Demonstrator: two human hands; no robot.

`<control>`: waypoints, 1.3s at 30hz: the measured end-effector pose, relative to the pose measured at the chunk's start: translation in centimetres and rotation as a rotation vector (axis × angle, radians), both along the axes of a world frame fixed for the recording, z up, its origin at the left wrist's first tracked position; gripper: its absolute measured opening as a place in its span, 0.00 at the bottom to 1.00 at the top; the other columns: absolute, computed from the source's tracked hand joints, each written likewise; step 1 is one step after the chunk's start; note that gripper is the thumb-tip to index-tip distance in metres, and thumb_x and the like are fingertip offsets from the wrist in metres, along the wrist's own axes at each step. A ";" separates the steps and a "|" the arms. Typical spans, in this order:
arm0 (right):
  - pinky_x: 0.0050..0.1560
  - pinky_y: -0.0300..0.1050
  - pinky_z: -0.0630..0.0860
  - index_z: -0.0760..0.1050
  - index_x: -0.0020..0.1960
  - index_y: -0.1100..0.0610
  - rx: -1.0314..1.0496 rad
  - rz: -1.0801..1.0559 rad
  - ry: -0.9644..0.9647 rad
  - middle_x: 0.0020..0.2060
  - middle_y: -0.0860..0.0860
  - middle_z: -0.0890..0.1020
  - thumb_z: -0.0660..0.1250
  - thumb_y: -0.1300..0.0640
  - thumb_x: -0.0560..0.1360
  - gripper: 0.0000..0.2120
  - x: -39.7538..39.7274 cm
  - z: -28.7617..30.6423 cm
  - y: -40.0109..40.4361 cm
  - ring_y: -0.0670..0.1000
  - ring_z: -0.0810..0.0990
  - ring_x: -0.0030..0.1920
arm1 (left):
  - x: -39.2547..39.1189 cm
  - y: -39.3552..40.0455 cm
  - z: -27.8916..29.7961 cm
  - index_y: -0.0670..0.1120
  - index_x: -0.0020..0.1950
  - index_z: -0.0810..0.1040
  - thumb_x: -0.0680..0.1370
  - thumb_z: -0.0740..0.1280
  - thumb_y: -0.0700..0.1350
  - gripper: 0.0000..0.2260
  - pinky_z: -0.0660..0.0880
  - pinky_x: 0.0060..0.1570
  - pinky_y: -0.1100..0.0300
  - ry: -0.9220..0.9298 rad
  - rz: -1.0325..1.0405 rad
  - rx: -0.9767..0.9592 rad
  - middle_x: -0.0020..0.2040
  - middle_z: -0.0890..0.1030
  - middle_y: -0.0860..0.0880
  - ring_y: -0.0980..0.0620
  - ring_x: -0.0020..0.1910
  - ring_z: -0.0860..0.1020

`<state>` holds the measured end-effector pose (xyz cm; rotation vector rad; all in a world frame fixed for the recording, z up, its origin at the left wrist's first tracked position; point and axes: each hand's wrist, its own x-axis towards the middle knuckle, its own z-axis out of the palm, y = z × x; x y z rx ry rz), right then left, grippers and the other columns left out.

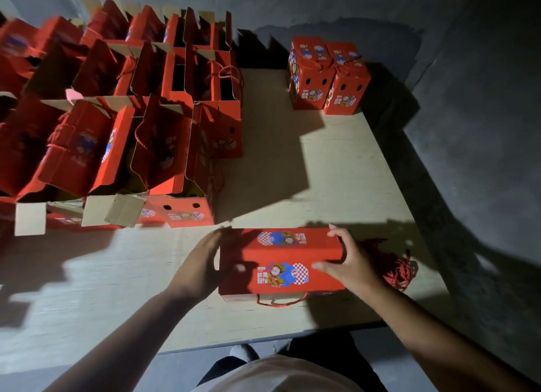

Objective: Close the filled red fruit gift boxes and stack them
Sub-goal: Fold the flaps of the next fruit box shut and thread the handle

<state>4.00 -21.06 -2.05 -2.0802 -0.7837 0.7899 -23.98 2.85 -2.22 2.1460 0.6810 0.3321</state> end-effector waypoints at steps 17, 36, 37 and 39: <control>0.66 0.53 0.75 0.55 0.84 0.39 -0.363 0.405 -0.724 0.83 0.51 0.56 0.59 0.43 0.86 0.28 -0.5 0.3 2.9 0.58 0.74 0.69 | 4.6 -1.3 0.0 0.61 0.85 0.46 0.84 0.44 0.64 0.29 0.74 0.66 0.40 0.435 -0.151 0.437 0.84 0.57 0.46 0.41 0.82 0.55; 0.78 0.76 0.51 0.45 0.86 0.48 -0.383 0.468 -0.896 0.85 0.59 0.43 0.70 0.28 0.70 0.56 -4.7 -2.1 -1.4 0.63 0.42 0.84 | -2.3 -6.7 -3.8 0.67 0.82 0.37 0.83 0.56 0.68 0.35 0.56 0.82 0.45 0.108 0.211 -0.102 0.86 0.45 0.56 0.55 0.84 0.45; 0.79 0.75 0.49 0.48 0.86 0.48 -0.346 0.449 -0.881 0.85 0.59 0.46 0.66 0.27 0.72 0.52 -5.4 -2.0 -1.0 0.62 0.43 0.84 | -2.8 -7.3 -3.9 0.66 0.83 0.38 0.83 0.58 0.67 0.36 0.58 0.82 0.45 0.098 0.222 -0.131 0.86 0.49 0.55 0.54 0.84 0.50; 0.80 0.72 0.47 0.57 0.85 0.47 -0.230 0.459 -0.852 0.84 0.55 0.55 0.63 0.28 0.75 0.44 -6.2 -1.4 0.1 0.58 0.49 0.84 | -3.4 -8.0 -3.7 0.60 0.85 0.44 0.82 0.64 0.63 0.38 0.66 0.78 0.46 0.071 0.207 -0.195 0.83 0.61 0.53 0.53 0.80 0.64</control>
